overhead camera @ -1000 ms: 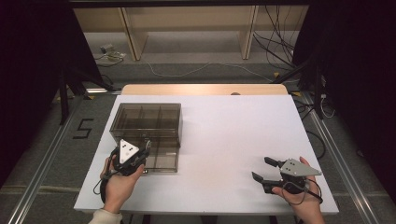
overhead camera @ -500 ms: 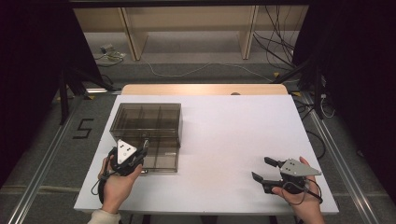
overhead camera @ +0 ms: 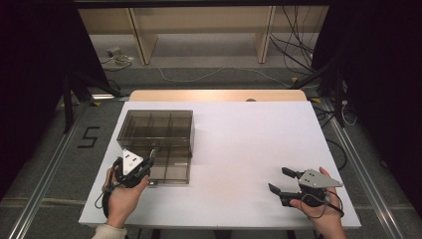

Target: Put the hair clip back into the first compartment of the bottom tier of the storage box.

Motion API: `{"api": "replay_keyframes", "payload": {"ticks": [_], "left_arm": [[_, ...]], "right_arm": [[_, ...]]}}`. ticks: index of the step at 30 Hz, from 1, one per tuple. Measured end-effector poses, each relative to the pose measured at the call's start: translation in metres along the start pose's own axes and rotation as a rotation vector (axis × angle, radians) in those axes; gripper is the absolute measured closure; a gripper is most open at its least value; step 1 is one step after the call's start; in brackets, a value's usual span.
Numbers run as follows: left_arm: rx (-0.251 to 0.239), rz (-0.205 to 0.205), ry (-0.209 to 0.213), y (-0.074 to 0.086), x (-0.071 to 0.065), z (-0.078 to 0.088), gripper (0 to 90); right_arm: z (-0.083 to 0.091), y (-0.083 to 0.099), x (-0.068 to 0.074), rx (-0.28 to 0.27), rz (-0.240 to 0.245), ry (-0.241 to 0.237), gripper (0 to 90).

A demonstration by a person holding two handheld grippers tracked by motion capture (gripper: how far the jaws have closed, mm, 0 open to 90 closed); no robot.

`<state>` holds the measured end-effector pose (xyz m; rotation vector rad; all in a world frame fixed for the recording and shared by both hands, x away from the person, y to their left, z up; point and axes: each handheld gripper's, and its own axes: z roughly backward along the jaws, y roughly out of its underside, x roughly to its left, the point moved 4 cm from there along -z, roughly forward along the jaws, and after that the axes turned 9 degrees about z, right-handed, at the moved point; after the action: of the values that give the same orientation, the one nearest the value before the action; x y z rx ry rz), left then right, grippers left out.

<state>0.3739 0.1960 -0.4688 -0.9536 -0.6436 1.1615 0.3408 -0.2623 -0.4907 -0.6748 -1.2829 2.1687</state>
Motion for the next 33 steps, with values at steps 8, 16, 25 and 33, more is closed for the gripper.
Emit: {"api": "replay_keyframes", "payload": {"ticks": [8, 16, 25, 33], "left_arm": [[0.0, 0.005, -0.007, 0.001, 0.003, 0.001, 81.7], [0.004, 0.006, -0.018, 0.002, 0.007, 0.002, 81.6], [0.006, 0.013, -0.025, 0.003, 0.011, 0.003, 81.6], [0.007, 0.019, -0.034, 0.004, 0.014, 0.004, 81.6]], "right_arm": [[0.0, 0.0, 0.0, -0.002, 0.001, -0.001, 26.0], [0.0, 0.0, 0.0, 0.0, -0.001, -0.002, 26.0], [0.0, 0.0, 0.0, 0.002, -0.003, -0.001, 26.0], [0.001, 0.0, -0.001, 0.0, 0.0, 0.0, 26.0]]}}
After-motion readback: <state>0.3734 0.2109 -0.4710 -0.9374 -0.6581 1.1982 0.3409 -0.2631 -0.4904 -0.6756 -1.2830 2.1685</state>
